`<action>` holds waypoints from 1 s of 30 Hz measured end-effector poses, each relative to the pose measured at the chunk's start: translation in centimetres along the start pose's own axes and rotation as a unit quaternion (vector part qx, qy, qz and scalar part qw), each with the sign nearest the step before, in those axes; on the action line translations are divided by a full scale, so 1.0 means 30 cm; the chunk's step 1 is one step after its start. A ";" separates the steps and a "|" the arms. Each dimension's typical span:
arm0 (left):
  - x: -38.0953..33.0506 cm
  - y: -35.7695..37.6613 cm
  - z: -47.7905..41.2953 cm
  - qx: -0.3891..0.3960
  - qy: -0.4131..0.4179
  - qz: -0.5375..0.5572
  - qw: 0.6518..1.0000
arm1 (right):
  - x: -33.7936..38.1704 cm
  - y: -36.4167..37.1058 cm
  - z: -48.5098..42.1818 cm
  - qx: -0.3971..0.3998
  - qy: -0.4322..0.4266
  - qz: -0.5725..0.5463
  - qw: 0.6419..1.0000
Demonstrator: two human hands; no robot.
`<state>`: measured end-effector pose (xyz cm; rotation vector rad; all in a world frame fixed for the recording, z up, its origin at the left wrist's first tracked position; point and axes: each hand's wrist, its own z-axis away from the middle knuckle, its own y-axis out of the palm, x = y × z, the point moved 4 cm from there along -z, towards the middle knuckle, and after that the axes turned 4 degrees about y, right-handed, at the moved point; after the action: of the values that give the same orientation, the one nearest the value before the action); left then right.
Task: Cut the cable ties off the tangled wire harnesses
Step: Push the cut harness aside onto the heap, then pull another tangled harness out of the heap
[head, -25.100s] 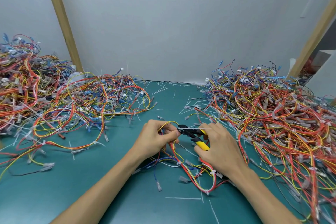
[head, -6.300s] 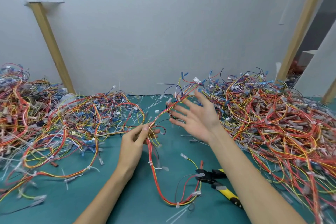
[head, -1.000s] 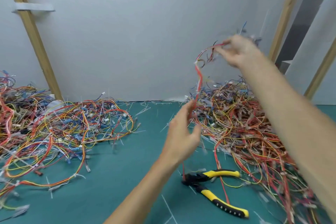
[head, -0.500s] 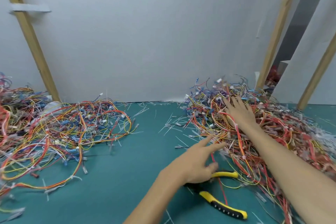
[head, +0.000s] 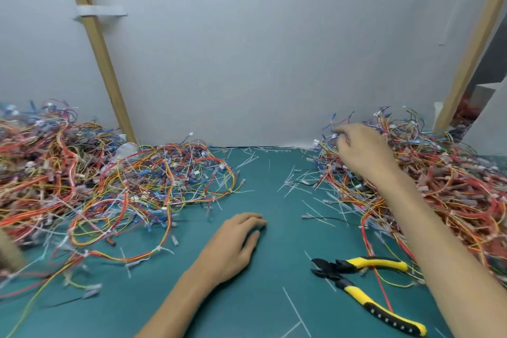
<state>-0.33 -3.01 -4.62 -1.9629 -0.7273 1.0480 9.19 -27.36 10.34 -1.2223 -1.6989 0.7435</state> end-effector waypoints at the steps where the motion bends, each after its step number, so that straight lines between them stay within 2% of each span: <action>1: 0.009 -0.007 0.003 -0.009 -0.004 0.006 1.000 | 0.070 0.027 0.060 0.017 -0.036 -0.064 0.997; 3: 0.015 -0.016 0.003 -0.021 -0.009 0.015 1.000 | 0.186 0.141 0.183 0.104 -0.090 -0.107 0.985; 5: 0.015 -0.020 0.001 -0.030 -0.007 0.019 0.999 | 0.248 0.276 0.285 0.182 -0.118 -0.084 0.972; 7: 0.017 -0.020 0.002 -0.035 -0.004 0.026 0.999 | 0.260 0.380 0.345 0.208 -0.122 -0.064 0.968; 11: 0.025 -0.028 0.004 -0.048 -0.007 0.026 0.998 | 0.251 0.474 0.393 0.151 -0.154 0.006 0.976; 13: 0.026 -0.031 0.002 -0.054 -0.010 0.026 0.998 | 0.247 0.488 0.403 0.137 -0.159 0.004 0.978; 24: 0.005 -0.042 0.016 -0.048 -0.026 0.004 0.998 | 0.232 0.511 0.398 0.126 -0.159 -0.001 0.979; 28: 0.005 -0.071 0.021 -0.074 -0.028 -0.024 0.997 | 0.233 0.509 0.398 0.129 -0.157 -0.011 0.979; 30: -0.010 -0.118 0.020 -0.114 -0.017 -0.041 0.993 | 0.232 0.506 0.400 0.127 -0.158 -0.012 0.979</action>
<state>-1.43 -1.12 -1.73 -2.0901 -0.9752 0.9869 3.72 -15.42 -5.46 -0.9408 -1.8005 1.1509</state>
